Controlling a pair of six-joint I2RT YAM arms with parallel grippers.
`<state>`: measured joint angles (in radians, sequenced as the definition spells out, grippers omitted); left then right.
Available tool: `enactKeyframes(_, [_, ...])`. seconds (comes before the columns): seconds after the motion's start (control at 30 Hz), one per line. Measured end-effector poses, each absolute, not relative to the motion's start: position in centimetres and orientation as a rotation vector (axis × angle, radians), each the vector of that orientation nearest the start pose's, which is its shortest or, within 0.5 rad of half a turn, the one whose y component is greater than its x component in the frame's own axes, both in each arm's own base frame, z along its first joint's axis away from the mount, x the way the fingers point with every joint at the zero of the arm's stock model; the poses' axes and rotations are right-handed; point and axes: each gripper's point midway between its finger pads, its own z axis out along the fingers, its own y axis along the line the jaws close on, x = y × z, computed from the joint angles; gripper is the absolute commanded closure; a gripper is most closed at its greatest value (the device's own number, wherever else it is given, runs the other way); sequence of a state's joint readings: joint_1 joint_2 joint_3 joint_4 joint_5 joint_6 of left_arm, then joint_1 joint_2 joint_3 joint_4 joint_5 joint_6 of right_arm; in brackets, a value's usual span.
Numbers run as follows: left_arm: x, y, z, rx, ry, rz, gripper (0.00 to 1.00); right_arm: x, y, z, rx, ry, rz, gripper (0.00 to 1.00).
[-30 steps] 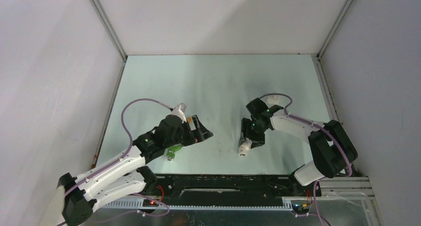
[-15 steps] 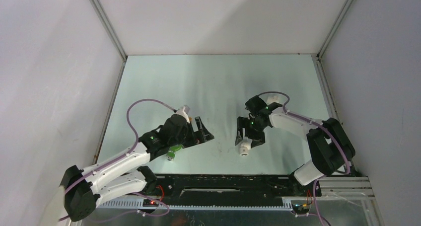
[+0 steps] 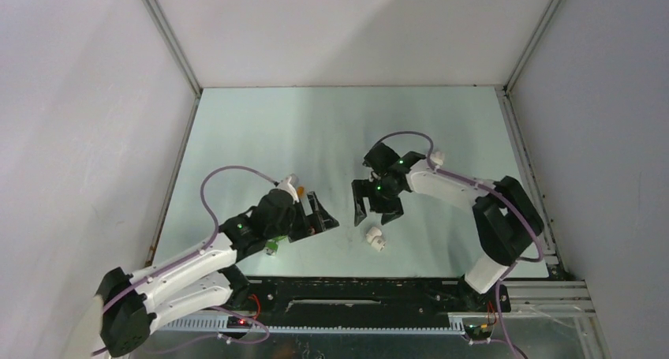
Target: Install the water faucets
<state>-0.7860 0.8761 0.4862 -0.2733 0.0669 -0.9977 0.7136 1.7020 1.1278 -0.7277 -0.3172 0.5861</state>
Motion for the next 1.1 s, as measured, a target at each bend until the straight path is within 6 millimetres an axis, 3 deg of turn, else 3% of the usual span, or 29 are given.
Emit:
enactKeyframes(0.2, [15.5, -24.2, 7.2, -0.252, 2.529, -1.052, 0.04, 19.6, 23.5, 8.6, -0.129, 2.958, 0.688, 0.17])
enactKeyframes(0.33, [15.6, -25.7, 6.1, -0.232, 2.568, -1.116, 0.08, 17.4, 20.6, 8.3, 0.068, 2.976, 0.792, 0.2])
enactKeyframes(0.43, [15.7, -26.8, 5.3, -0.211, 2.604, -1.152, 0.13, 15.3, 19.5, 7.6, 0.242, 2.986, 0.917, 0.24])
enactKeyframes(0.57, [16.5, -28.8, 4.8, -0.174, 2.645, -1.195, 0.22, 13.6, 19.7, 7.3, 0.416, 2.943, 1.11, 0.37])
enactKeyframes(0.8, [18.8, -32.6, 5.2, -0.098, 2.649, -1.29, 0.3, 14.6, 21.2, 6.3, 0.594, 2.885, 1.314, 0.46])
enactKeyframes(0.9, [19.1, -33.4, 5.1, -0.083, 2.654, -1.316, 0.34, 15.0, 21.7, 5.5, 0.642, 2.889, 1.34, 0.52])
enactKeyframes(1.1, [18.6, -34.1, 4.5, -0.069, 2.675, -1.353, 0.41, 15.2, 22.7, 4.1, 0.715, 2.911, 1.38, 0.54])
